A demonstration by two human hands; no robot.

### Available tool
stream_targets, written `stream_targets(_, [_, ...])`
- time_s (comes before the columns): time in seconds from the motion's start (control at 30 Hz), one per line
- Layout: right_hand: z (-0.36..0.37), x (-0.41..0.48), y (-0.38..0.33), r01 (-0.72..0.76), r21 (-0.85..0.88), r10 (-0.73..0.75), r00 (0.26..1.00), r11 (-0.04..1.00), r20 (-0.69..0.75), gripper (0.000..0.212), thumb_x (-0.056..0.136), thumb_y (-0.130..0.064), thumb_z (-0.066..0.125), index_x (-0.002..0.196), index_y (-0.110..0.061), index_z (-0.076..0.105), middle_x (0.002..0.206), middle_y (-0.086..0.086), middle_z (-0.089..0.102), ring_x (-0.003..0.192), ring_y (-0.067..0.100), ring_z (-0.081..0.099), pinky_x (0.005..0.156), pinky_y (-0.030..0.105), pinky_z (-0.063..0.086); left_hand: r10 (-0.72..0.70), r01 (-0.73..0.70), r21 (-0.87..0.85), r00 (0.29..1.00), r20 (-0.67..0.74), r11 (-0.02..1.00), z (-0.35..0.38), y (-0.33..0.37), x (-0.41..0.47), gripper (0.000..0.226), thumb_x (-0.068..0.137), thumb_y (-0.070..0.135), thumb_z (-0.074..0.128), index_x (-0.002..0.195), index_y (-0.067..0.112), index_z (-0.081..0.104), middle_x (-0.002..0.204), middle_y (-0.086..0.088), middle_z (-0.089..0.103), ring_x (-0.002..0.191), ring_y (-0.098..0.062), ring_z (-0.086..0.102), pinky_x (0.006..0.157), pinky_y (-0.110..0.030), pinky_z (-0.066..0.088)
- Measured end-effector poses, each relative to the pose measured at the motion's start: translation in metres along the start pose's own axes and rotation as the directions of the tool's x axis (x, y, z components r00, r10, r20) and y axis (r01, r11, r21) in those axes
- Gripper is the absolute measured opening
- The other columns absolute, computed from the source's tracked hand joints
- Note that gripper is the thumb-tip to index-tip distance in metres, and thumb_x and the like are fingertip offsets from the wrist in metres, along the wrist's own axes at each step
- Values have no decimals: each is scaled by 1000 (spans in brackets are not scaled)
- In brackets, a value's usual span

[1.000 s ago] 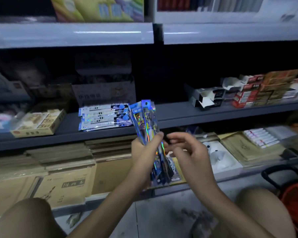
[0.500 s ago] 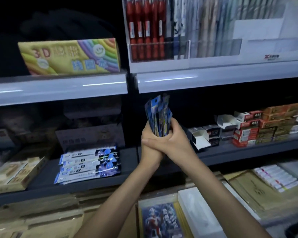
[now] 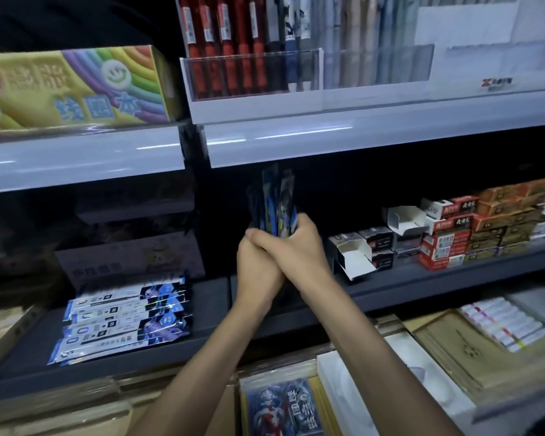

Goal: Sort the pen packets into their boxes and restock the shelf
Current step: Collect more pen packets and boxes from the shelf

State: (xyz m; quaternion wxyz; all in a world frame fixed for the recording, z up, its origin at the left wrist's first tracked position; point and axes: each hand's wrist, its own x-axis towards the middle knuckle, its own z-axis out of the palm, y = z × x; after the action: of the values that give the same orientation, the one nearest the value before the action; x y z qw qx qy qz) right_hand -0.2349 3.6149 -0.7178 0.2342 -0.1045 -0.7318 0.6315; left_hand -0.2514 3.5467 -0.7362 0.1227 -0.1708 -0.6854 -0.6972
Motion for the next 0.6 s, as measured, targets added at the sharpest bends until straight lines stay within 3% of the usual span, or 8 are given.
stream_targets(0.17, [7, -5, 21, -115, 2, 115, 993, 993, -6, 31, 78, -30, 80, 103, -20, 65, 94, -2, 75, 85, 13, 73, 69, 24, 56, -110, 111, 132, 994, -17, 985, -2, -23, -12, 10, 92, 10, 72, 102, 11, 70, 89, 4, 74, 77, -1, 69, 59, -9, 48])
stream_targets(0.33, [5, -5, 0, 41, -80, -44, 998, 996, -39, 29, 76, -30, 80, 96, -21, 60, 91, -4, 73, 82, 10, 70, 69, 26, 58, 11, -10, 32, 998, -55, 999, -1, -17, 2, 14, 92, 7, 67, 105, 1, 66, 88, 2, 71, 75, 0, 66, 64, -16, 51])
stream_targets(0.43, [7, -9, 7, 38, -181, -39, 999, 983, -4, 33, 79, -39, 78, 97, -21, 58, 90, -6, 68, 77, 5, 64, 60, 18, 48, -25, 27, 36, 999, -46, 999, -3, -28, -2, 15, 93, 4, 64, 106, -3, 62, 83, 1, 67, 71, 3, 63, 61, -14, 49])
stream_targets(0.5, [9, -11, 17, -24, -196, 21, 1000, 980, -20, 37, 80, -42, 80, 98, -18, 58, 88, -8, 65, 75, 5, 62, 54, 13, 40, -62, 60, 118, 998, 14, 991, -4, -35, -7, 4, 95, 0, 63, 97, 2, 66, 79, 4, 68, 65, 9, 61, 59, -13, 49])
stream_targets(0.6, [7, -8, 16, -9, -115, 3, 999, 993, -54, 42, 77, -40, 86, 98, -17, 57, 90, -7, 65, 81, 6, 63, 55, 7, 41, -39, 32, 121, 998, 50, 992, -6, -28, -5, 16, 94, 4, 65, 87, 17, 69, 78, 7, 71, 69, 6, 64, 61, -14, 51])
